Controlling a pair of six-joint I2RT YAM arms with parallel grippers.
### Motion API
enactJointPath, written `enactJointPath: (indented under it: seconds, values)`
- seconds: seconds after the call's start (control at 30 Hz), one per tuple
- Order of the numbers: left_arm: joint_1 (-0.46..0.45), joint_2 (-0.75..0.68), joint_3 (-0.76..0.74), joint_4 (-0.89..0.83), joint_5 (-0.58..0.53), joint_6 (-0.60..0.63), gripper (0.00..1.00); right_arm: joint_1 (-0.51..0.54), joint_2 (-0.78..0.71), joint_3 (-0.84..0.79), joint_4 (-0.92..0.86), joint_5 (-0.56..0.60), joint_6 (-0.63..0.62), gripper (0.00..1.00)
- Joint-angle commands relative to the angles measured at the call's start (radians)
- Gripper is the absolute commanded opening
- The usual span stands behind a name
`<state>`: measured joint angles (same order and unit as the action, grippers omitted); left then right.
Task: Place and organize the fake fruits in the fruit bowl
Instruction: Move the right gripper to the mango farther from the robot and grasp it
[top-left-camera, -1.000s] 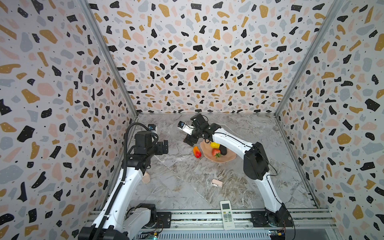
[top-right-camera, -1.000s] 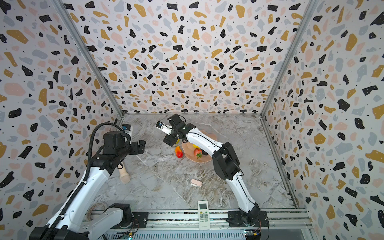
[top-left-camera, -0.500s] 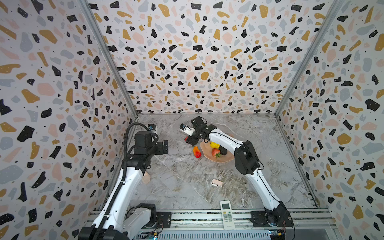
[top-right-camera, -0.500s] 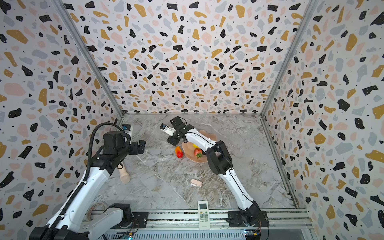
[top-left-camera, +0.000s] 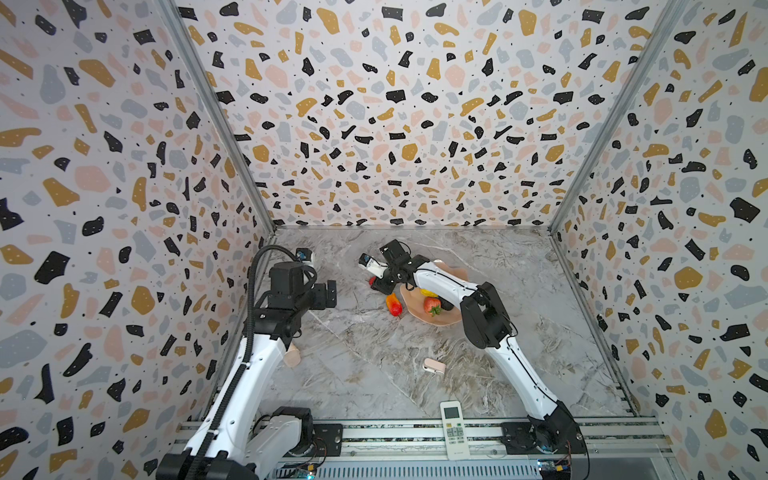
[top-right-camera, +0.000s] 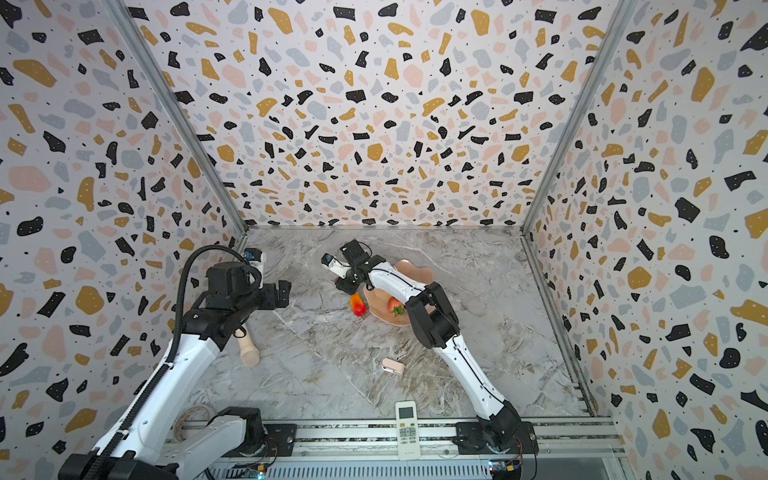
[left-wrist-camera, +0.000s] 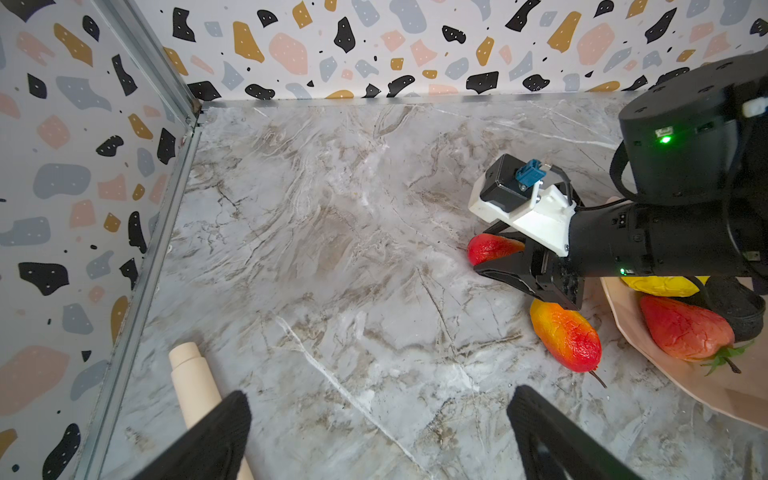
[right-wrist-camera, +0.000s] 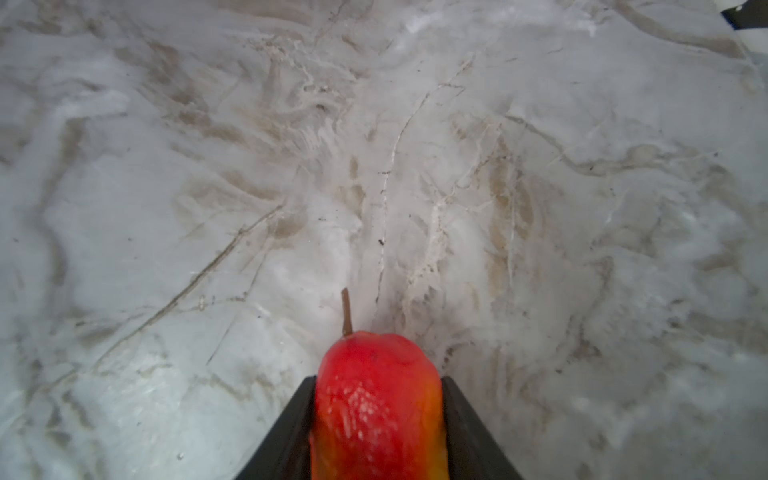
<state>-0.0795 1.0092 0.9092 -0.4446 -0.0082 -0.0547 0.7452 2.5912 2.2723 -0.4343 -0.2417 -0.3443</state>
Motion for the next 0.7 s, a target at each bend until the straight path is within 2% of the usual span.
enactJointPath:
  seconds: [0.0, 0.07, 0.17, 0.3, 0.5, 0.67]
  values:
    - [0.004, -0.014, -0.01, 0.027, 0.002, 0.009, 1.0, 0.002, -0.039, 0.049, 0.002, -0.013, 0.014, 0.32]
    - [0.004, -0.012, -0.01, 0.027, 0.002, 0.009, 1.0, 0.005, -0.065, 0.046, 0.0, -0.006, 0.006, 0.24]
    - [0.004, -0.012, -0.009, 0.026, 0.002, 0.01, 1.0, 0.014, -0.117, 0.043, -0.007, 0.012, -0.014, 0.17]
    - [0.004, -0.012, -0.011, 0.027, 0.003, 0.009, 1.0, 0.017, -0.232, -0.006, -0.003, 0.032, -0.026, 0.13]
    - [0.004, -0.017, -0.01, 0.028, 0.005, 0.009, 1.0, -0.023, -0.504, -0.308, 0.104, 0.082, 0.02, 0.08]
    - [0.004, -0.014, -0.01, 0.029, 0.008, 0.009, 1.0, -0.097, -0.721, -0.569, 0.148, 0.216, 0.149, 0.05]
